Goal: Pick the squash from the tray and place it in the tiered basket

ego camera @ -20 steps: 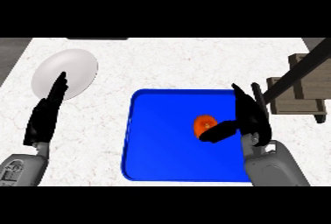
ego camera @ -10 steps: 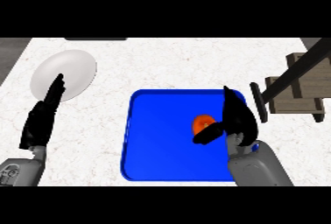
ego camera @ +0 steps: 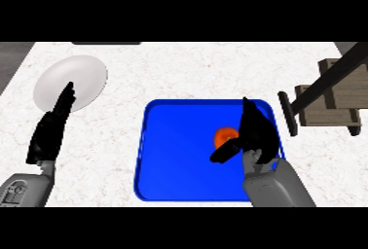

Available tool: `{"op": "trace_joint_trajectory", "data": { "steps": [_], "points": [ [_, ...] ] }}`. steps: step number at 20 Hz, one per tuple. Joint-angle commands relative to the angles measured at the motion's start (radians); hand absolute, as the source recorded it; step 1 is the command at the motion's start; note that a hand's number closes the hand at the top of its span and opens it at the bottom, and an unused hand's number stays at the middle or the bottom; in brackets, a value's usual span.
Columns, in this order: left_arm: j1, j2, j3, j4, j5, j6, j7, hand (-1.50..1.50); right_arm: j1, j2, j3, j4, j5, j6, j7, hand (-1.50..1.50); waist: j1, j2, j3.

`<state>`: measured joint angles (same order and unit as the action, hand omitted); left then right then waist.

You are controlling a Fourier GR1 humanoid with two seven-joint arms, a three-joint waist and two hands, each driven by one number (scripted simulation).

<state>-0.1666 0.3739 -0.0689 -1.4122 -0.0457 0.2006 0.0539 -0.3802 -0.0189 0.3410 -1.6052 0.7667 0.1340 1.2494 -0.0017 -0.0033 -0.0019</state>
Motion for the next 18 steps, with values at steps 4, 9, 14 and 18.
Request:
{"op": "trace_joint_trajectory", "data": {
  "steps": [4,9,14,18],
  "points": [
    [0.011,0.001,0.016,0.001,-0.008,-0.001,-0.008,0.0,0.019,0.018,0.007,0.004,-0.007,0.056,0.238,-1.5,-0.001,-0.001,0.0],
    [0.036,-0.005,-0.005,-0.055,-0.012,-0.018,0.019,0.0,0.035,0.018,0.027,0.029,0.001,0.002,0.238,-1.5,0.006,-0.003,0.001],
    [-0.004,-0.021,0.015,-0.018,-0.009,-0.022,0.002,0.0,-0.042,0.018,0.005,0.144,-0.035,-0.05,0.211,-1.5,0.01,0.005,0.001],
    [-0.022,-0.015,0.031,0.016,-0.019,-0.03,-0.016,0.0,-0.023,0.018,-0.015,0.142,-0.053,-0.012,0.17,-1.5,0.002,0.005,0.001]
  ]
}}
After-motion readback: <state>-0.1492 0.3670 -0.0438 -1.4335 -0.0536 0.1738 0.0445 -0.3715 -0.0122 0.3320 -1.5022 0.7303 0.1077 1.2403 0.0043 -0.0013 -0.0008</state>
